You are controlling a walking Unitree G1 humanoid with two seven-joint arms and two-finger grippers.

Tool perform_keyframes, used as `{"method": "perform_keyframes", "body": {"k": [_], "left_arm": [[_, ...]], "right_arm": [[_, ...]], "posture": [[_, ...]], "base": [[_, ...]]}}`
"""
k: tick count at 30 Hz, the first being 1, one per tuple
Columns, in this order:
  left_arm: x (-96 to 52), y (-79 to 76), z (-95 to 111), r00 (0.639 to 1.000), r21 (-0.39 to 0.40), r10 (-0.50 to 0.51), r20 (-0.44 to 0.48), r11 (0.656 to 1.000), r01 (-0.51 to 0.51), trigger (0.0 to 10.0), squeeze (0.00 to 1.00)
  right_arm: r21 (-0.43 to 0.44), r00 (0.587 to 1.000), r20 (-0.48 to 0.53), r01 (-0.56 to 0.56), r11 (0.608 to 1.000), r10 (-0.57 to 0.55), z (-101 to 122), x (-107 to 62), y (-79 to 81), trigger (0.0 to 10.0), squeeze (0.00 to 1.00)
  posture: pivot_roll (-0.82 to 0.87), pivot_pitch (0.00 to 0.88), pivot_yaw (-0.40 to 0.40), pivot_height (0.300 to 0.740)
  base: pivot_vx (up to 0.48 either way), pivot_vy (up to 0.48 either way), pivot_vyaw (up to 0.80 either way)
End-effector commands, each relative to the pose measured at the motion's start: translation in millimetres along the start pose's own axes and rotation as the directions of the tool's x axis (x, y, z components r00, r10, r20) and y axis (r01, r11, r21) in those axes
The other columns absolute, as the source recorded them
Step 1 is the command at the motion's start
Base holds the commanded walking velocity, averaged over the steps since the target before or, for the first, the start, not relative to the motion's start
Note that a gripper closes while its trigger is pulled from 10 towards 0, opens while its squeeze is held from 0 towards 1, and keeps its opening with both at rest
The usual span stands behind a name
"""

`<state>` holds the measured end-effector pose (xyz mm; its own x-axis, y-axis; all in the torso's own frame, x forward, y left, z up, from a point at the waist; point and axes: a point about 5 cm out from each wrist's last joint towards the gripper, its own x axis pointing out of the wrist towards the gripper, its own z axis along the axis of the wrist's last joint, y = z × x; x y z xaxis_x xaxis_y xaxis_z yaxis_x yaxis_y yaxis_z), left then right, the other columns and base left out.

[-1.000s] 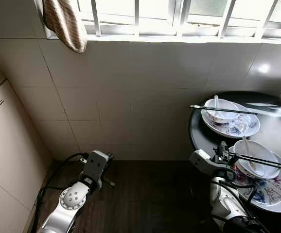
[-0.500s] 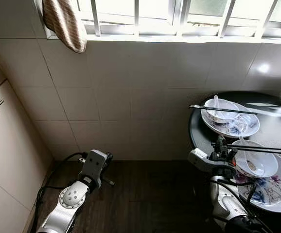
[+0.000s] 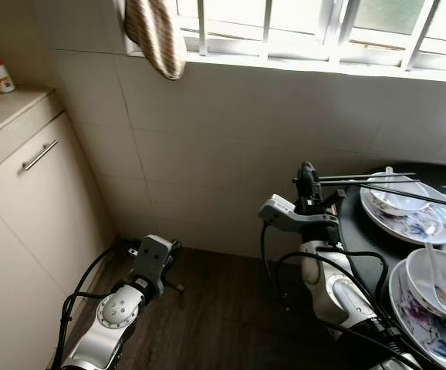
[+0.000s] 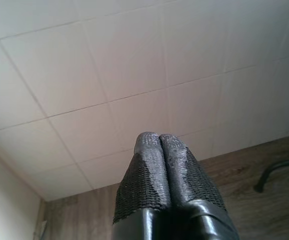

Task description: Kitchen organization

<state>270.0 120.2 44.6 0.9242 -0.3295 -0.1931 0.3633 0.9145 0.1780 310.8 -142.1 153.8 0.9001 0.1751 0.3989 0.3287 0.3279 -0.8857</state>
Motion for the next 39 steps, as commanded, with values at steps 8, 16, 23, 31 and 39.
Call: {"method": "perform_keyframes", "body": {"k": [8,16,23,31,39], "left_arm": [[0.7,-0.7,3,1.0,-0.003,0.01,0.019,1.0,-0.01,10.0,0.0],[1.2,6.5,7,0.997,-0.031,0.065,0.036,0.997,-0.064,10.0,0.0],[0.7,8.5,10,0.995,-0.025,0.084,0.052,0.996,-0.082,10.0,0.0],[0.6,10.7,12,0.993,-0.021,0.098,0.065,0.995,-0.097,10.0,0.0],[0.3,17.1,22,0.983,-0.013,0.142,0.118,0.99,-0.141,10.0,0.0]], "right_arm": [[0.122,0.974,0.216,-0.097,0.988,0.069,43,-2.6,4.6,10.0,0.0],[0.425,0.998,0.047,-0.064,0.903,0.049,39,2.5,16.1,10.0,0.0],[0.704,0.971,-0.03,-0.147,0.695,0.236,24,-3.4,27.7,10.0,0.0],[0.781,0.957,-0.018,-0.167,0.602,0.288,16,-19.4,42.0,10.0,0.0],[0.782,0.952,0.002,-0.192,0.593,0.306,16,-21.4,45.3,10.0,0.0]], "posture": [[0.1,0.0,-0.033,0.74],[0.1,0.0,-0.035,0.74],[0.1,0.0,-0.033,0.74],[0.1,0.0,-0.029,0.74],[0.1,0.0,-0.028,0.74]], "base": [[0.0,0.0,0.8],[0.0,0.0,0.79],[0.0,0.0,0.71],[0.0,0.0,0.79],[0.0,0.0,0.8]]}}
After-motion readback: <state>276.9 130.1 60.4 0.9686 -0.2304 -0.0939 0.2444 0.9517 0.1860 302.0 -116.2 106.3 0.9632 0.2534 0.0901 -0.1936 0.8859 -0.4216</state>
